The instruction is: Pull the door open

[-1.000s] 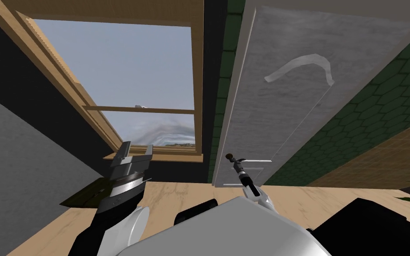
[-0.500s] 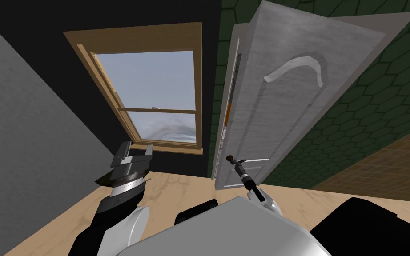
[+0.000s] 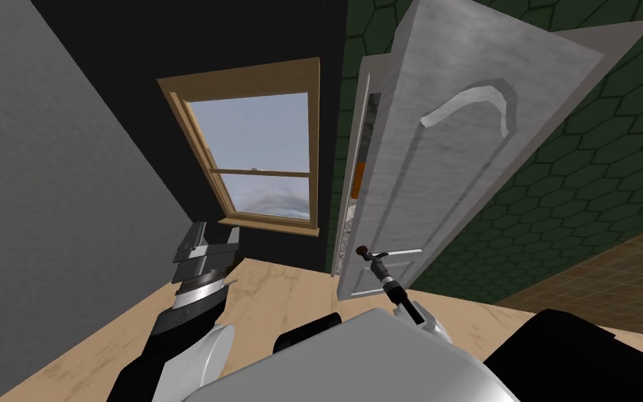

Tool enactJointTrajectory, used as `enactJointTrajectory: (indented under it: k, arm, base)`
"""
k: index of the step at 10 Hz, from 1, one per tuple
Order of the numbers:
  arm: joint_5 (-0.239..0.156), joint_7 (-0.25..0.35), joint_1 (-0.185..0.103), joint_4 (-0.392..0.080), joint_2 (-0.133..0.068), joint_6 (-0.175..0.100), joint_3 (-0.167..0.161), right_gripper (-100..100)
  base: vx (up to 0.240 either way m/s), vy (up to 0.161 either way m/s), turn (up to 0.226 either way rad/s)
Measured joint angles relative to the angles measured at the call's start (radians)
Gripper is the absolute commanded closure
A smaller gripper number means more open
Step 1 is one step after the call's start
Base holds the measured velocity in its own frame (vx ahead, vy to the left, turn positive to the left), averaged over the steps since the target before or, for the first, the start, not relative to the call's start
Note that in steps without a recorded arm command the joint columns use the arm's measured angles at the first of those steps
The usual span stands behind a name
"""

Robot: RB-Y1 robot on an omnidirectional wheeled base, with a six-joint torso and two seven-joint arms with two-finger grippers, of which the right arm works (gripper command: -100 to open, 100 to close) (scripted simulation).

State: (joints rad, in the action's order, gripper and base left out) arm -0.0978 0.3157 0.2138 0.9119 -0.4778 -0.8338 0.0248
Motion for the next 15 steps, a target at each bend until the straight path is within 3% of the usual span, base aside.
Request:
enactJointTrajectory:
  k: [2,5,8,15]
  arm:
    - [0.003,0.018,0.032,0.012,-0.016,-0.029,-0.016,100]
    - [0.006,0.041,0.058,-0.001,-0.042,-0.080,-0.030,100]
    - [0.007,0.053,0.074,-0.015,-0.052,-0.112,-0.038,100]
    - [0.012,0.088,0.129,-0.048,-0.093,-0.227,-0.063,100]
  base:
    - [-0.213,-0.078,0.142]
    - [-0.187,-0.031,0.108]
    - [-0.214,-0.076,0.199]
    - [-0.186,-0.058,0.127]
